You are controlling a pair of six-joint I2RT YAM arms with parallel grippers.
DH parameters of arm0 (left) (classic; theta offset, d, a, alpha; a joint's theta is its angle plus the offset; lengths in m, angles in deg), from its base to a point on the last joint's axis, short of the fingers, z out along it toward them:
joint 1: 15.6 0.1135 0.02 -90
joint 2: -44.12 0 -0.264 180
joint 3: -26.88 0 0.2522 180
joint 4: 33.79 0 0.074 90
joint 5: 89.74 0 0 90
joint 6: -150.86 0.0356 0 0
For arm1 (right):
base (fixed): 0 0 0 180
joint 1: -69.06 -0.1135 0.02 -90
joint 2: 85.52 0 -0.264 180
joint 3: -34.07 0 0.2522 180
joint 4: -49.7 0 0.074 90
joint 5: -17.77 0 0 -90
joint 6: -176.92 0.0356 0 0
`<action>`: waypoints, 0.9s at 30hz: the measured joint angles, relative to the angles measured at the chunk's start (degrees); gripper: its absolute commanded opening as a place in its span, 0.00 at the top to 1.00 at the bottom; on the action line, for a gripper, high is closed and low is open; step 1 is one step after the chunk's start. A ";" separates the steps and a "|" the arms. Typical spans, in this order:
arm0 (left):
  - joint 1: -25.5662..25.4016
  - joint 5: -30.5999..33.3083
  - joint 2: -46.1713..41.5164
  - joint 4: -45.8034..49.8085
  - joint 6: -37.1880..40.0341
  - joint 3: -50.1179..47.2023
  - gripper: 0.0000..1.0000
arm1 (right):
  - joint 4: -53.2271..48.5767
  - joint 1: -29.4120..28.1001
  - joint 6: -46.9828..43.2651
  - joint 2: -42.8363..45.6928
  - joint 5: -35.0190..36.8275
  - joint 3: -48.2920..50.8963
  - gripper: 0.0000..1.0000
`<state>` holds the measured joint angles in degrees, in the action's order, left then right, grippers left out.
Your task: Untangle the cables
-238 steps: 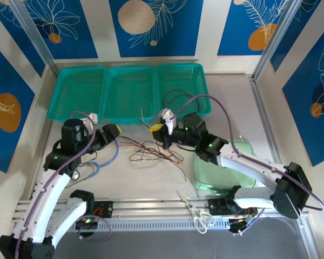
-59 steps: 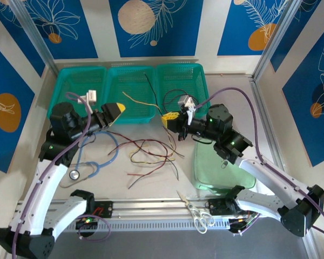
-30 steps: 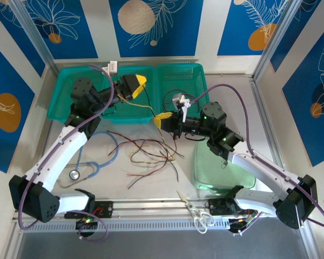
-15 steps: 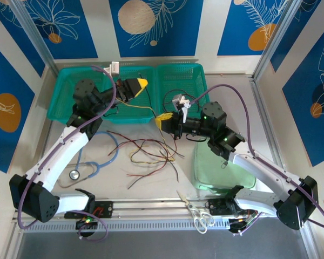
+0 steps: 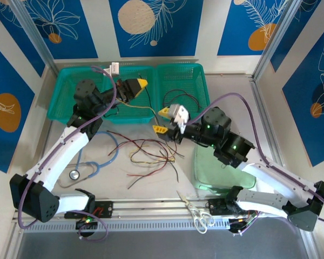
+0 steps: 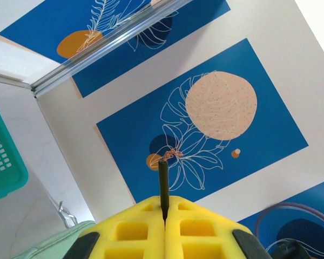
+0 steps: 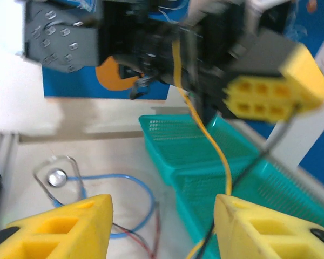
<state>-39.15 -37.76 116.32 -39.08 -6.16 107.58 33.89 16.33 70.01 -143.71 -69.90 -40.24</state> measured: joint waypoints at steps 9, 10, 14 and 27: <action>0.00 0.70 -0.02 0.59 0.02 -0.20 1.00 | -4.00 -6.05 -24.61 -9.88 9.92 -10.99 0.45; 0.00 0.79 -0.02 0.63 0.02 -0.26 1.00 | -4.31 -6.19 -26.23 -10.91 10.78 -12.07 0.45; 0.00 0.81 -0.02 0.68 0.02 -0.28 1.00 | -5.62 -6.19 -30.01 -13.66 12.79 -14.71 0.48; 0.00 0.81 -0.48 1.20 0.04 -0.92 1.00 | -7.87 -6.19 -33.99 -16.46 17.33 -16.44 1.00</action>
<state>-39.15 -36.95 115.84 -37.88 -6.12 106.66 26.02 10.14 36.02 -160.17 -52.57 -56.68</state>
